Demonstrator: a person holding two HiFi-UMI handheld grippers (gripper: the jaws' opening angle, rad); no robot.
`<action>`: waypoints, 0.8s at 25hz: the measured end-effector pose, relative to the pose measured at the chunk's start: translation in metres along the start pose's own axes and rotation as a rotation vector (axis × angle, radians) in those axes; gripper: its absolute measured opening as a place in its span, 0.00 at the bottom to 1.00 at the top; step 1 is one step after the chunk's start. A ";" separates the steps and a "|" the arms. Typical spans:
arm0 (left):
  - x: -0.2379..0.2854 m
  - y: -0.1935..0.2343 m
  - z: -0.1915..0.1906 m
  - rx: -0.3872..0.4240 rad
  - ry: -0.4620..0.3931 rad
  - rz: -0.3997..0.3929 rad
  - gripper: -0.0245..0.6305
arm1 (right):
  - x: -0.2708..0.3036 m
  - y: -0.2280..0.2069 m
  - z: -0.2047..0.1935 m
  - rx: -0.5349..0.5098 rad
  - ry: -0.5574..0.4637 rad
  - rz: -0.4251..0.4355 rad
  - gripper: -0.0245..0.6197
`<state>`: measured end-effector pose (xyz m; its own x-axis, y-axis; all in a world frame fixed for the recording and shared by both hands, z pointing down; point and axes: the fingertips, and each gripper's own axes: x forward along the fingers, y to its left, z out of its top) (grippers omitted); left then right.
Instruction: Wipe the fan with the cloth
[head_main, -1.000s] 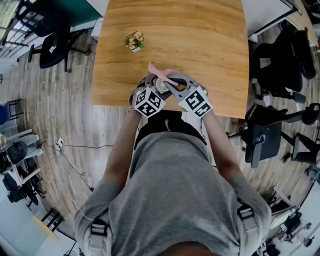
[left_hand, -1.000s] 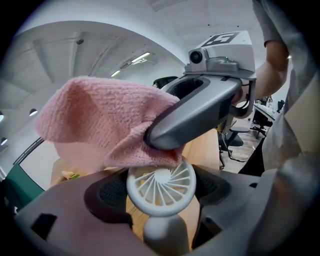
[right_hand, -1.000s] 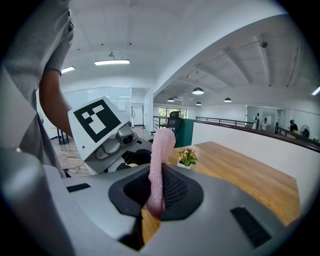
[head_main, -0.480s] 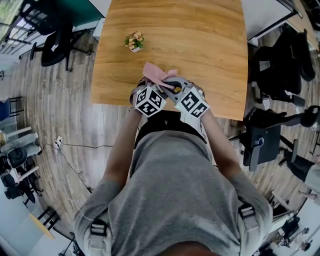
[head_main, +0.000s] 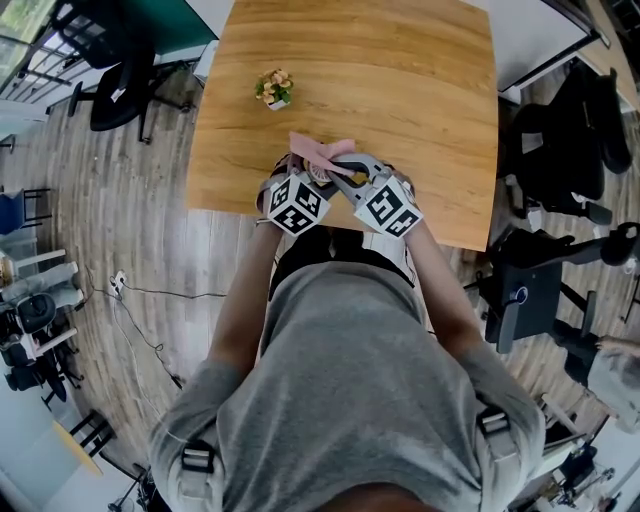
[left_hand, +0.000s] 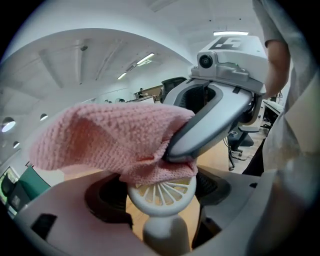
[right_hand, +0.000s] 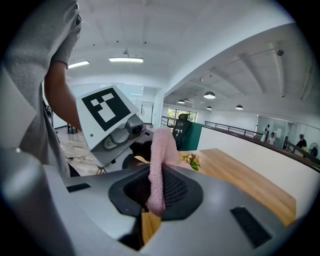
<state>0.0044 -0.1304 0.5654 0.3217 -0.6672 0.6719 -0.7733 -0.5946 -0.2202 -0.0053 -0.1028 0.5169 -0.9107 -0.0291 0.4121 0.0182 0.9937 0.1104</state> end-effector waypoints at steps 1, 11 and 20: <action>0.000 -0.001 0.000 0.002 0.002 0.001 0.62 | -0.001 -0.001 0.000 -0.009 0.001 -0.003 0.09; -0.005 0.002 -0.008 0.056 0.056 0.028 0.62 | 0.013 0.004 0.010 -0.092 0.045 0.011 0.09; 0.006 -0.004 -0.007 0.103 0.081 0.010 0.62 | 0.023 0.017 0.004 -0.099 0.096 0.087 0.09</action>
<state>0.0054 -0.1289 0.5749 0.2663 -0.6374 0.7231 -0.7146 -0.6340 -0.2957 -0.0272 -0.0861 0.5248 -0.8601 0.0414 0.5084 0.1401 0.9775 0.1574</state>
